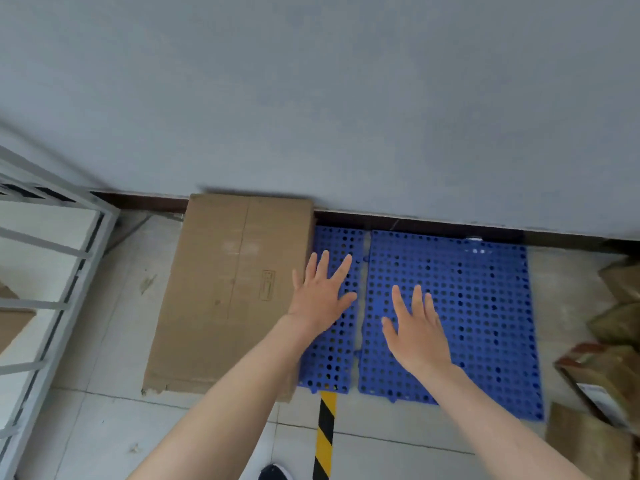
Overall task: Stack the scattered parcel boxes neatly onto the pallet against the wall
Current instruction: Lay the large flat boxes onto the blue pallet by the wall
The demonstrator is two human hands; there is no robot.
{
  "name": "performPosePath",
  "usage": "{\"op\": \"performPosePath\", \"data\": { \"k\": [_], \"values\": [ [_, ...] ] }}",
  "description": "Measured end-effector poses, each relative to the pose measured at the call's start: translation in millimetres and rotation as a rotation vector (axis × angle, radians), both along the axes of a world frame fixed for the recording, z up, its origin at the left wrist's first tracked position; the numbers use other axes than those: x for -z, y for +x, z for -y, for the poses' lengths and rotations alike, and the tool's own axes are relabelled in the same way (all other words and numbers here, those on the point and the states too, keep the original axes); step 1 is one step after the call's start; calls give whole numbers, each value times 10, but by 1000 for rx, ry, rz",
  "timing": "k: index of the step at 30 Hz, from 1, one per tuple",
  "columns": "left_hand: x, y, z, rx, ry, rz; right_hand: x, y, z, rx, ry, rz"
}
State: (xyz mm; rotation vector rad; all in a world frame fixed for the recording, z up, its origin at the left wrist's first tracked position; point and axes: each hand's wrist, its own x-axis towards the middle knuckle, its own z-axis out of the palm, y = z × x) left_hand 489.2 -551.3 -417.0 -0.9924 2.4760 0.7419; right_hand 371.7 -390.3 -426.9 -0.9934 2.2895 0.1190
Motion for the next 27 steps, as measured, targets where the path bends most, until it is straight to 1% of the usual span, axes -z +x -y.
{"op": "performPosePath", "data": {
  "k": [5, 11, 15, 19, 21, 22, 25, 27],
  "values": [
    [-470, -1436, -1108, 182, 25, -9, -567, -1254, -1349, 133, 14, -89],
    [-907, -3306, -2839, 408, 64, -70, -1157, -2719, -3316, 386, -28, -226],
    [-1010, -4386, -4074, 480, 136, -141, -1265, -3507, -4617, 571, 17, -296],
    [-780, -5063, -4969, 511, 172, -134, -1104, -4085, -5679, 692, 122, -335],
    [-542, -5262, -5186, 470, 185, -90, -956, -4323, -6038, 751, 123, -325],
    [-407, -5339, -5240, 451, 160, -41, -873, -4428, -6172, 773, 116, -318],
    [-46, -5506, -5267, 460, -18, 182, -622, -4675, -6384, 835, 72, -286],
    [119, -5560, -5247, 420, -26, 274, -487, -4755, -6351, 893, 16, -238]
  ]
}}
